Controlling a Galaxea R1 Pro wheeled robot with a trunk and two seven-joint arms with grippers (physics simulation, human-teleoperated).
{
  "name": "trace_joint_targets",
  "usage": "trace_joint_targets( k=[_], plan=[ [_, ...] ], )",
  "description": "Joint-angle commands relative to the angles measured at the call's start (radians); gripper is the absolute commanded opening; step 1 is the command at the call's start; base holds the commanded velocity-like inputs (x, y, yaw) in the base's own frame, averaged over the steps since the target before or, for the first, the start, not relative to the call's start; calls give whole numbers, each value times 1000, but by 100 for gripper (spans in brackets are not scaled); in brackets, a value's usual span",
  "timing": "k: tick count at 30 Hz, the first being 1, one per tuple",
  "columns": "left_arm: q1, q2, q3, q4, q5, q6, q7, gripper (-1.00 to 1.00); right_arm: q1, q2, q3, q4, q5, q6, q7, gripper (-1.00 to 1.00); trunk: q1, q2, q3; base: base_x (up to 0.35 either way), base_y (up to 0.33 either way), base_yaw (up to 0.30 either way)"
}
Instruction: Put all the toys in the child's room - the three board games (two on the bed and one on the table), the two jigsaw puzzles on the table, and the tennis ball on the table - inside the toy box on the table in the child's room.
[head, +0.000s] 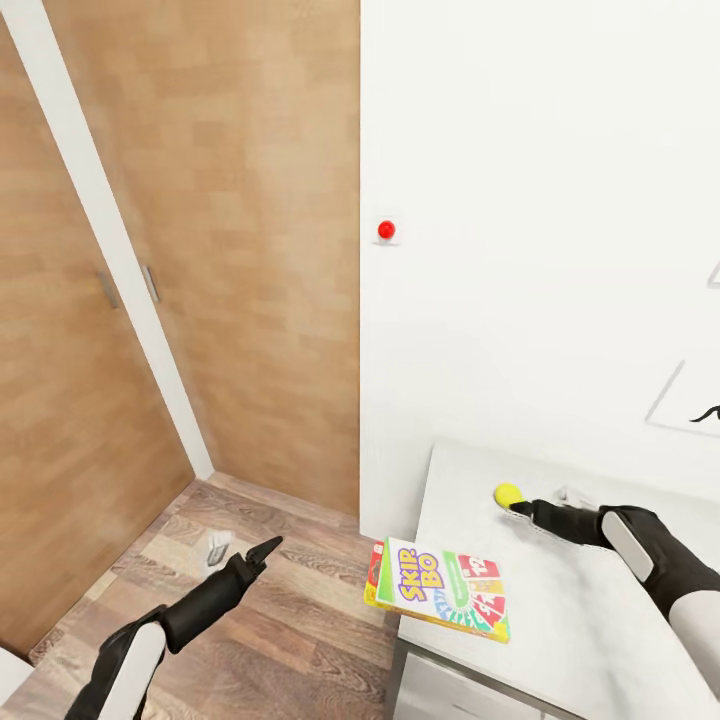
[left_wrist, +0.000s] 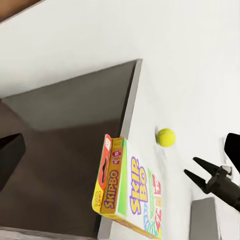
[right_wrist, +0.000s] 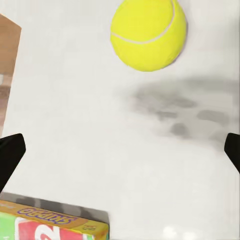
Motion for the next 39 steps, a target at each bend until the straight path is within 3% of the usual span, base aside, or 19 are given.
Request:
trace_joint_targets(
  k=[1,6,8,17,22,39],
  plan=[
    [-18,-1,1,37,0,-1,-2,100,11,-13,-2,-32,-1,-1,2,100,1,-2,-2,0,0,0],
    [-69,-4,-5,145,-25,-35,-4,100,53,-38,-33,-120,-3,-7,1,100,1,-2,-2,0,0,0],
    [-100,-5,-21,210,-52,-66,-7,100,76,-48,-65,-167,-4,-3,1,100,1,-2,-2,0,0,0],
    [-167,-7,-71,353,-96,-143,-14,100,111,-62,-149,-266,-1,60,0,100,1,-2,-2,0,0,0],
    [-144,10,-63,331,-77,-130,-36,100,89,-42,-156,-251,-5,49,3,100,1,-2,-2,0,0,0],
    [-136,10,-63,329,-77,-130,-40,100,87,-42,-156,-251,-5,49,3,100,1,-2,-2,0,0,0]
  ],
)
